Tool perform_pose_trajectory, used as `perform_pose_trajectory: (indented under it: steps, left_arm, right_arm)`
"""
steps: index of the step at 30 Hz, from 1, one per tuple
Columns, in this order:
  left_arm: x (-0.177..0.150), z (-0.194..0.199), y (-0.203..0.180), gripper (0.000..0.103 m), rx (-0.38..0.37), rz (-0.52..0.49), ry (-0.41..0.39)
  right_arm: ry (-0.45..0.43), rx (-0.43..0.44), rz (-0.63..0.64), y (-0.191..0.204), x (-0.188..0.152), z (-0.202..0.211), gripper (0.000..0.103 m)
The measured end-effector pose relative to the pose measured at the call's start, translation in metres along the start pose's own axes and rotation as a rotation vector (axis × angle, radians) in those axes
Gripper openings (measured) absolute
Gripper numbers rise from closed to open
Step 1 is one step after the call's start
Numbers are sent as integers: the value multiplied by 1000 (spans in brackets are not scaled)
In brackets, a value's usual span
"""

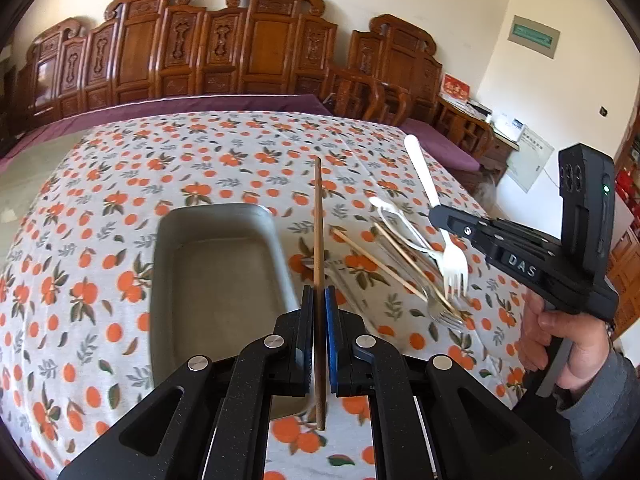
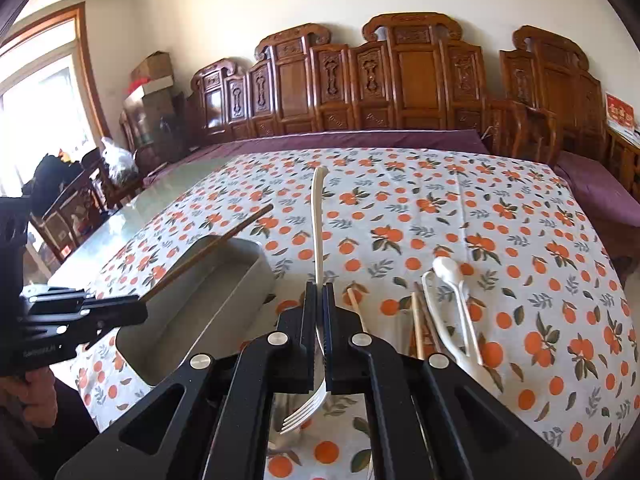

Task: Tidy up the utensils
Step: 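Carry the chopstick into the grey tray and release it while the right gripper lifts the white fork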

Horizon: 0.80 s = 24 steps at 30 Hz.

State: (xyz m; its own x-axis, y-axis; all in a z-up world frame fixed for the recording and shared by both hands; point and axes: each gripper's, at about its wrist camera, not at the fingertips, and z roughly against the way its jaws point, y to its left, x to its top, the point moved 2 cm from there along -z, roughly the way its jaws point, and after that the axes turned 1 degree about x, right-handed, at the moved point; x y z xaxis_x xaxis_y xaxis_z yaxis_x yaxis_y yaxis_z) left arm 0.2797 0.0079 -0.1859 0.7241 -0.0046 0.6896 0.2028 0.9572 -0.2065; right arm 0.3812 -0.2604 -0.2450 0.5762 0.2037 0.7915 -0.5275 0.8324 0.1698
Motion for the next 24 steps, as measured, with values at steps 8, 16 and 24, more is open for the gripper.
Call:
perform_pose_trajectory:
  steps: [8, 16, 24]
  left_arm:
    - [-3, 2, 36, 4, 85, 46, 12]
    - [-14, -18, 61, 4, 162, 74, 83]
    - [-20, -35, 66, 4, 174, 87, 140]
  right_arm:
    - [51, 45, 22, 33, 0, -18, 4]
    - [89, 90, 21, 62, 4, -40, 4]
    - [127, 136, 17, 86, 2, -55, 4]
